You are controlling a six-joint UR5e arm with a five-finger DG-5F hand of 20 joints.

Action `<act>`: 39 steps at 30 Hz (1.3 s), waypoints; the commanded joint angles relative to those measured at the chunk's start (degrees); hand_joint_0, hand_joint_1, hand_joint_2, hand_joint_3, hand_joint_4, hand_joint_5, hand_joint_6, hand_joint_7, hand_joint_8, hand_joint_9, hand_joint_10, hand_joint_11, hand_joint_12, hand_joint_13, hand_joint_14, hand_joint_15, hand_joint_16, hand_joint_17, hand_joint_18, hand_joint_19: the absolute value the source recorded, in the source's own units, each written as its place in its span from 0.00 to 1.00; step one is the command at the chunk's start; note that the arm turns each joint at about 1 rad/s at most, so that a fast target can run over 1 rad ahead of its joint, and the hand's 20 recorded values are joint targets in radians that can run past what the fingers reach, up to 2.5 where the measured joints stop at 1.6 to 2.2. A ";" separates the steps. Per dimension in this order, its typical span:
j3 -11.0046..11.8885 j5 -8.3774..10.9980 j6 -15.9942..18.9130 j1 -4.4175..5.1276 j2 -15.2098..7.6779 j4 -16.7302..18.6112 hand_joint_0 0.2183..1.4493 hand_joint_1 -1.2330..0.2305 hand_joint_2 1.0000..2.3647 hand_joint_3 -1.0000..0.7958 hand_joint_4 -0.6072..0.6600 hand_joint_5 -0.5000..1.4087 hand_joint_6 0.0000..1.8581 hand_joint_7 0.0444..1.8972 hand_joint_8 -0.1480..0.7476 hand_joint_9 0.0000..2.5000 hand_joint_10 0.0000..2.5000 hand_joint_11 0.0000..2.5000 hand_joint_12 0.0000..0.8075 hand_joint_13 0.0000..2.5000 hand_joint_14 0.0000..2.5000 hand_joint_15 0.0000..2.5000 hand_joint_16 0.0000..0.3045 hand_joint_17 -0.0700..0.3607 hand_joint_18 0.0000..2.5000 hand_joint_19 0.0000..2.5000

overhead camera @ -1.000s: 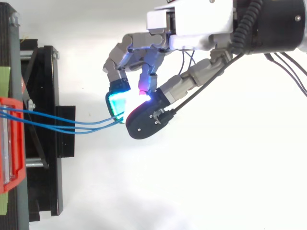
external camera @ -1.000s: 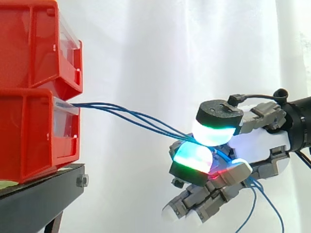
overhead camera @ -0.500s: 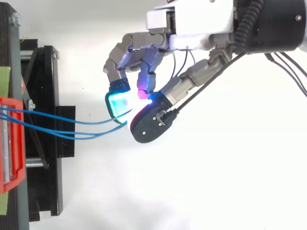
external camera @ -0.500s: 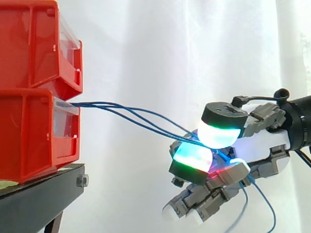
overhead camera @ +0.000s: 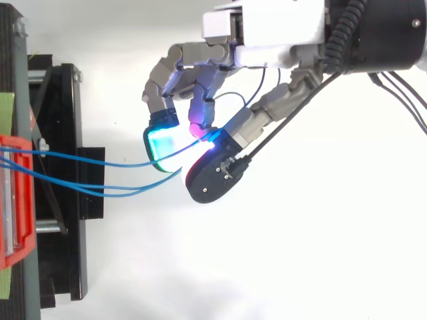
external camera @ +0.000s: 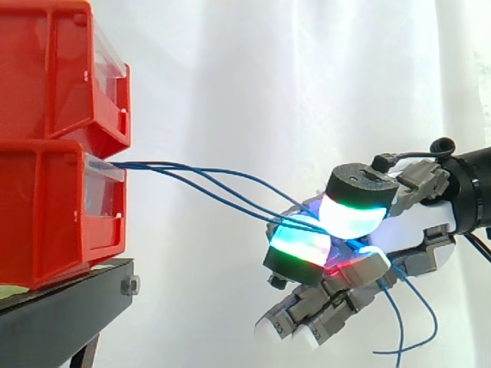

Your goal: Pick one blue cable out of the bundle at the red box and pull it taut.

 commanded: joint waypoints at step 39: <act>0.00 -0.28 0.32 0.07 0.00 0.22 0.31 0.42 0.01 0.34 0.59 0.16 0.50 0.44 0.57 0.31 0.13 0.47 0.39 0.12 0.00 0.03 0.17 0.43 0.16 0.08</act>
